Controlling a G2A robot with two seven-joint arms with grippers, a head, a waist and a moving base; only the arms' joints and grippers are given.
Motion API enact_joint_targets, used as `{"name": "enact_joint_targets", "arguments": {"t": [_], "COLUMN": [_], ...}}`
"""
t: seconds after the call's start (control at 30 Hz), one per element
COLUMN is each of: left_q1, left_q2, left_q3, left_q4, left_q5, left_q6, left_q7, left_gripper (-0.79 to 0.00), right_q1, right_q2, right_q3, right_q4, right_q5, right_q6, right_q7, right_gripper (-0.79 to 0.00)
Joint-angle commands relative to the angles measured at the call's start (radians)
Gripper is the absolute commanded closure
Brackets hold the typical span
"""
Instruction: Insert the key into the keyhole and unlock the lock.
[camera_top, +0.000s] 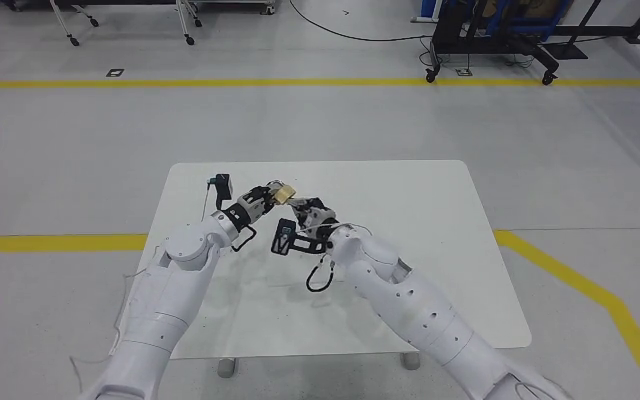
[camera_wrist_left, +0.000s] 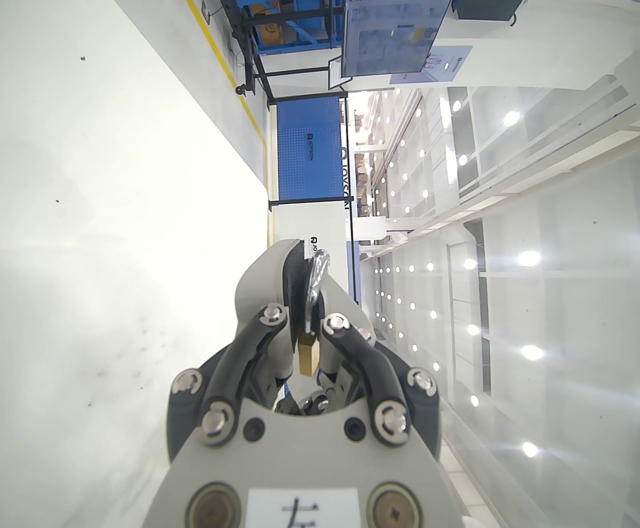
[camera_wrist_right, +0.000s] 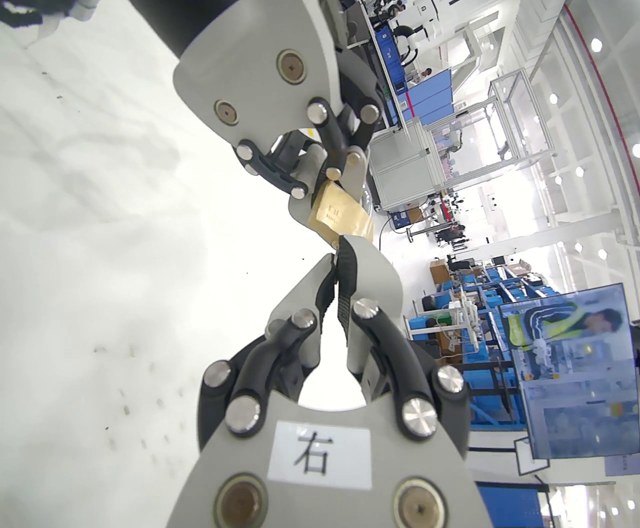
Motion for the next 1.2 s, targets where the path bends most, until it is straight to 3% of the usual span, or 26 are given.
{"name": "enact_joint_targets", "arguments": {"t": [0.0, 0.3, 0.67, 0.87, 0.9, 0.93, 0.97, 1.07, 1.17], "left_q1": [0.001, 0.01, 0.025, 0.034, 0.035, 0.035, 0.035, 0.034, 0.03], "left_q2": [0.0, 0.001, 0.003, 0.004, 0.004, 0.004, 0.005, 0.005, 0.007], "left_q3": [-0.002, -0.01, -0.01, -0.008, -0.007, -0.006, -0.005, -0.002, 0.0], "left_q4": [-0.001, -0.012, -0.033, -0.047, -0.048, -0.049, -0.049, -0.05, -0.052], "left_q5": [-0.004, -0.013, 0.016, 0.042, 0.043, 0.047, 0.053, 0.066, 0.097], "left_q6": [-0.008, -0.069, -0.142, -0.166, -0.167, -0.168, -0.169, -0.17, -0.173], "left_q7": [-0.004, -0.019, -0.035, -0.031, -0.031, -0.032, -0.034, -0.038, -0.04], "left_gripper": [0.0, 0.0, 0.0, 0.0, 0.0, 0.0, 0.0, 0.0, 0.0], "right_q1": [-0.014, -0.068, -0.08, -0.057, -0.055, -0.052, -0.05, -0.051, -0.067], "right_q2": [-0.001, 0.003, 0.005, 0.002, 0.002, 0.002, 0.003, 0.006, 0.013], "right_q3": [0.029, 0.163, 0.277, 0.302, 0.303, 0.305, 0.306, 0.314, 0.34], "right_q4": [0.0, 0.004, 0.044, 0.1, 0.105, 0.109, 0.112, 0.11, 0.084], "right_q5": [0.086, 0.485, 0.946, 1.119, 1.137, 1.149, 1.158, 1.165, 1.164], "right_q6": [0.014, -0.1, -0.307, -0.333, -0.342, -0.348, -0.352, -0.357, -0.36], "right_q7": [-0.035, -0.187, -0.137, -0.079, -0.071, -0.06, -0.051, -0.041, -0.061], "right_gripper": [0.0, 0.0, 0.0, 0.0, -0.16, -0.191, -0.317, -0.403, -0.696]}}
